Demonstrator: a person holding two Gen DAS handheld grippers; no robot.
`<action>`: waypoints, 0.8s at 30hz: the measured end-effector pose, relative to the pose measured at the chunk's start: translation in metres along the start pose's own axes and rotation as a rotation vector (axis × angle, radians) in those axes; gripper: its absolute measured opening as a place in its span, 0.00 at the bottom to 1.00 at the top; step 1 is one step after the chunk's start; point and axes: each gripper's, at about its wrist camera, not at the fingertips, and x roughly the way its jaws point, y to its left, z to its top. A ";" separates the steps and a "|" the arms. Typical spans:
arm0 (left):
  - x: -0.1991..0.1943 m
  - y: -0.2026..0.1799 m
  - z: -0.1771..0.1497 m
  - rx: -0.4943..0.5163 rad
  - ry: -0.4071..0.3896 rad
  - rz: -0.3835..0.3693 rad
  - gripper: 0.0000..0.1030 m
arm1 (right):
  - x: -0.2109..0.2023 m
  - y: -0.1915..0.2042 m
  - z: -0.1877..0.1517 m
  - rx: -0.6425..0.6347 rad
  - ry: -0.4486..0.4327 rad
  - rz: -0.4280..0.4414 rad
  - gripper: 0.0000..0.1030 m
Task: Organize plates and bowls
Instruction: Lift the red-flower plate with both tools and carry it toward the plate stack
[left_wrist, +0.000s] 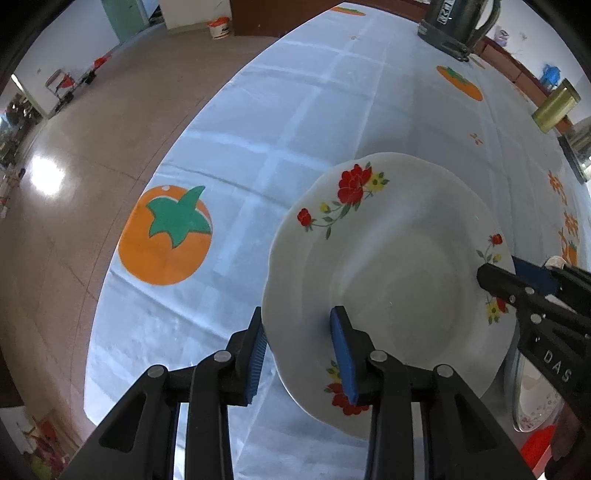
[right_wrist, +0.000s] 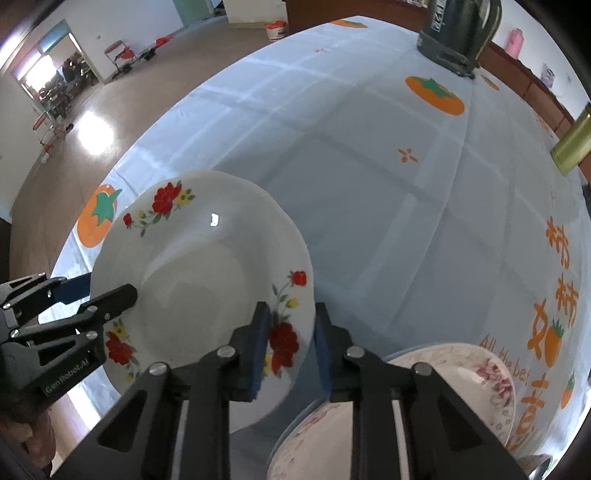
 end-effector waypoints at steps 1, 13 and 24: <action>-0.001 0.000 0.000 -0.001 -0.001 0.008 0.36 | -0.001 0.001 -0.001 0.001 0.003 0.000 0.23; -0.023 0.001 -0.004 -0.009 -0.014 0.021 0.36 | -0.020 0.012 -0.002 -0.025 -0.002 0.008 0.23; -0.047 0.001 -0.017 0.003 -0.038 0.009 0.36 | -0.046 0.015 -0.015 -0.044 -0.037 -0.004 0.23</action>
